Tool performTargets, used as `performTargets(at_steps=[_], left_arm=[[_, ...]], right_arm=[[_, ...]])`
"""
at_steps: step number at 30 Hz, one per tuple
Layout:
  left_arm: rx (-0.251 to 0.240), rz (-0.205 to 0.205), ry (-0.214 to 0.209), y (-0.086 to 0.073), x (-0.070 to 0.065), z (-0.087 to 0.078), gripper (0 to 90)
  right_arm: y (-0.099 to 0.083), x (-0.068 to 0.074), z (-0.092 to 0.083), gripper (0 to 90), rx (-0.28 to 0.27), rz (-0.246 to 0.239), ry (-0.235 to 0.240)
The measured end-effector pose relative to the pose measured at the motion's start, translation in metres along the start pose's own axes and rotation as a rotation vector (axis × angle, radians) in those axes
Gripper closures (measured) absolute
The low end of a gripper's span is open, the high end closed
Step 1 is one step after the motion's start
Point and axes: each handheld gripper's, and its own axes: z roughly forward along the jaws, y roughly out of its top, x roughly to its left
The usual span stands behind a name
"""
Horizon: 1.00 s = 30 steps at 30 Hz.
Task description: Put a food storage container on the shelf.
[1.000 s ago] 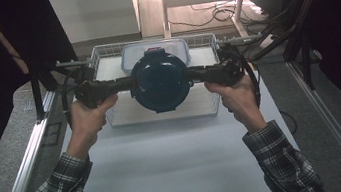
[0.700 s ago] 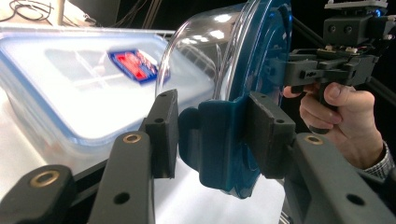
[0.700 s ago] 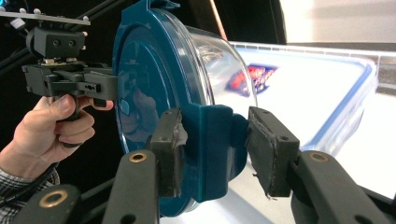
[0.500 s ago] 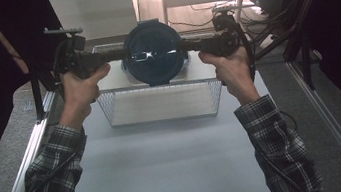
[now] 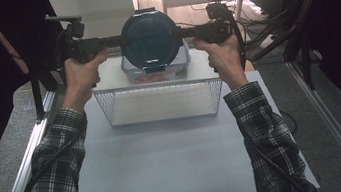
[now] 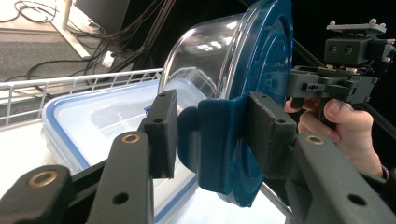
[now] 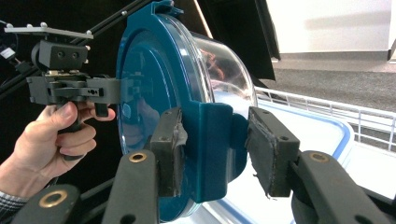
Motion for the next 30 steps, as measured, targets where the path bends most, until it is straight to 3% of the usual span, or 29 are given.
performTargets(at_steps=[6,16,18,19,20,21,22,23,27,30], left_arm=[[-0.03,0.02,0.014,0.001,0.004,0.006,55.5],[-0.061,-0.008,0.012,-0.001,0.014,0.01,54.3],[-0.063,-0.004,0.03,-0.001,0.014,0.011,53.3],[-0.043,0.044,0.098,-0.001,0.012,0.013,56.8],[-0.038,0.048,0.093,-0.002,0.012,0.015,60.4],[-0.038,0.048,0.093,-0.002,0.012,0.015,58.7],[-0.054,0.032,0.082,-0.002,0.012,0.017,59.3],[-0.057,0.051,0.087,-0.002,0.012,0.018,59.5],[-0.056,0.054,0.107,-0.001,0.009,0.02,59.6],[-0.056,0.056,0.12,-0.002,0.007,0.019,59.5]], right_arm=[[0.003,-0.002,0.004,53.9,0.008,-0.026,-0.034],[0.004,-0.013,0.01,52.1,-0.013,0.019,-0.011],[0.005,-0.014,0.011,51.2,-0.01,0.017,-0.008],[0.005,-0.014,0.012,50.8,-0.013,0.014,-0.011],[0.006,-0.014,0.014,51.9,-0.007,0.006,-0.035],[0.006,-0.012,0.016,55.6,0.016,-0.029,-0.105],[0.005,-0.012,0.018,63.0,0.032,-0.057,-0.14],[0.005,-0.013,0.017,62.8,0.007,-0.048,-0.115],[0.004,-0.015,0.019,64.0,-0.001,-0.044,-0.124],[0.004,-0.009,0.018,65.3,-0.025,-0.088,-0.2]])
